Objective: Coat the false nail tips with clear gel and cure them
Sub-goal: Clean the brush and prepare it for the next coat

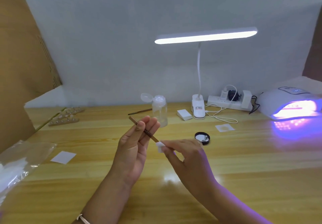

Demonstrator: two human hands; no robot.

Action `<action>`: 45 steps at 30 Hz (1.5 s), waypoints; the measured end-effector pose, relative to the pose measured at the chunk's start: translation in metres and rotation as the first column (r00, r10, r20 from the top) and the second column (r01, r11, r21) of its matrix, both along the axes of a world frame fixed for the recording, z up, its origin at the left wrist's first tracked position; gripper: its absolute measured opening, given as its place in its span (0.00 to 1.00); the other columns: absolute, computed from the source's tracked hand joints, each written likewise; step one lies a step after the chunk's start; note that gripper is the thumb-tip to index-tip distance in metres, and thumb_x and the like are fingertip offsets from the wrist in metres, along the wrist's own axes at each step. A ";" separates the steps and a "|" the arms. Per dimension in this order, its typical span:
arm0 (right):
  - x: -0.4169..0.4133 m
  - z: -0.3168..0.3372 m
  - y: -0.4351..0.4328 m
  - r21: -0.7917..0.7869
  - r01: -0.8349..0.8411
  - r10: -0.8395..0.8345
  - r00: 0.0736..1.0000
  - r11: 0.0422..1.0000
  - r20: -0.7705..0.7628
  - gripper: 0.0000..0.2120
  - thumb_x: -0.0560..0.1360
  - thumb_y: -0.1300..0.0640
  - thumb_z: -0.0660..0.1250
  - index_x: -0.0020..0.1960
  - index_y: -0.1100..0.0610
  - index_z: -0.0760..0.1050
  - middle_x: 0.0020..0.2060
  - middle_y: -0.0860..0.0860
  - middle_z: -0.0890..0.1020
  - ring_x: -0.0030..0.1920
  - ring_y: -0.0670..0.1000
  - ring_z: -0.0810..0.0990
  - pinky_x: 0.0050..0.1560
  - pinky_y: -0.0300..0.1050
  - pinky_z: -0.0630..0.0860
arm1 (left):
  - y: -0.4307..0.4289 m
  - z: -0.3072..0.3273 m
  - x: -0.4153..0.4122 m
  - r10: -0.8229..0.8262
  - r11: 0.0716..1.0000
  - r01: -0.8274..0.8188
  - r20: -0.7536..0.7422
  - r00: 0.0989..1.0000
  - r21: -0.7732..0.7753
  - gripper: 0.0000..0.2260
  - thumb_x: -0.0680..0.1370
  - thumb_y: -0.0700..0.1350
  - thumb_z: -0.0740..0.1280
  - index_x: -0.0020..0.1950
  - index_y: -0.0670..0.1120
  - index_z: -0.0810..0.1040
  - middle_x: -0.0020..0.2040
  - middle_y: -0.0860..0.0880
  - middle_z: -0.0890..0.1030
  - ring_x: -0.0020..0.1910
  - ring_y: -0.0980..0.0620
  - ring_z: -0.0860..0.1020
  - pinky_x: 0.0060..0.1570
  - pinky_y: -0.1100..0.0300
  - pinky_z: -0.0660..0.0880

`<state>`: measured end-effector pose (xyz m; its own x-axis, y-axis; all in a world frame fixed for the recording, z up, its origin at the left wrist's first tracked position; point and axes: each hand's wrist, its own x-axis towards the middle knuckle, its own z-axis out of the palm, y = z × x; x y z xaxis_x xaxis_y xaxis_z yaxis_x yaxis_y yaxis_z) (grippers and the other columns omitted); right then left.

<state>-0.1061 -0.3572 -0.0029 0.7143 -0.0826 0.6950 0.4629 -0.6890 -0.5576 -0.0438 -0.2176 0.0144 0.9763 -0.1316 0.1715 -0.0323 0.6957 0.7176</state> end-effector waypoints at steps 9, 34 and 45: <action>-0.002 0.006 -0.023 -0.068 0.142 -0.122 0.964 0.987 0.237 0.05 0.70 0.60 0.75 0.42 0.51 0.86 0.38 0.40 0.85 0.43 0.33 0.74 0.49 0.42 0.69 | 0.029 0.007 0.018 0.125 0.962 -0.130 -0.034 0.992 -0.240 0.09 0.74 0.46 0.68 0.44 0.46 0.88 0.51 0.46 0.86 0.53 0.51 0.84 0.55 0.56 0.80; 0.003 -0.014 -0.007 -0.093 0.093 -0.086 0.993 0.991 0.080 0.08 0.77 0.55 0.67 0.51 0.52 0.85 0.35 0.43 0.83 0.40 0.46 0.74 0.43 0.40 0.71 | -0.005 -0.012 0.003 -0.069 0.997 0.070 0.027 0.997 -0.036 0.10 0.75 0.47 0.66 0.50 0.48 0.86 0.57 0.44 0.84 0.60 0.48 0.81 0.61 0.57 0.76; -0.005 -0.004 -0.011 0.077 -0.091 0.103 0.980 0.993 -0.172 0.11 0.80 0.53 0.67 0.39 0.52 0.79 0.33 0.39 0.82 0.39 0.46 0.77 0.41 0.35 0.69 | 0.006 -0.007 0.014 -0.029 0.992 0.022 -0.050 0.998 -0.122 0.09 0.75 0.46 0.67 0.45 0.44 0.86 0.55 0.42 0.85 0.57 0.47 0.83 0.57 0.56 0.79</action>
<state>-0.1108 -0.3683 -0.0072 0.8316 -0.0495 0.5532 0.4166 -0.6031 -0.6802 -0.0293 -0.2111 0.0074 0.9809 -0.1378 0.1369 0.0216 0.7777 0.6282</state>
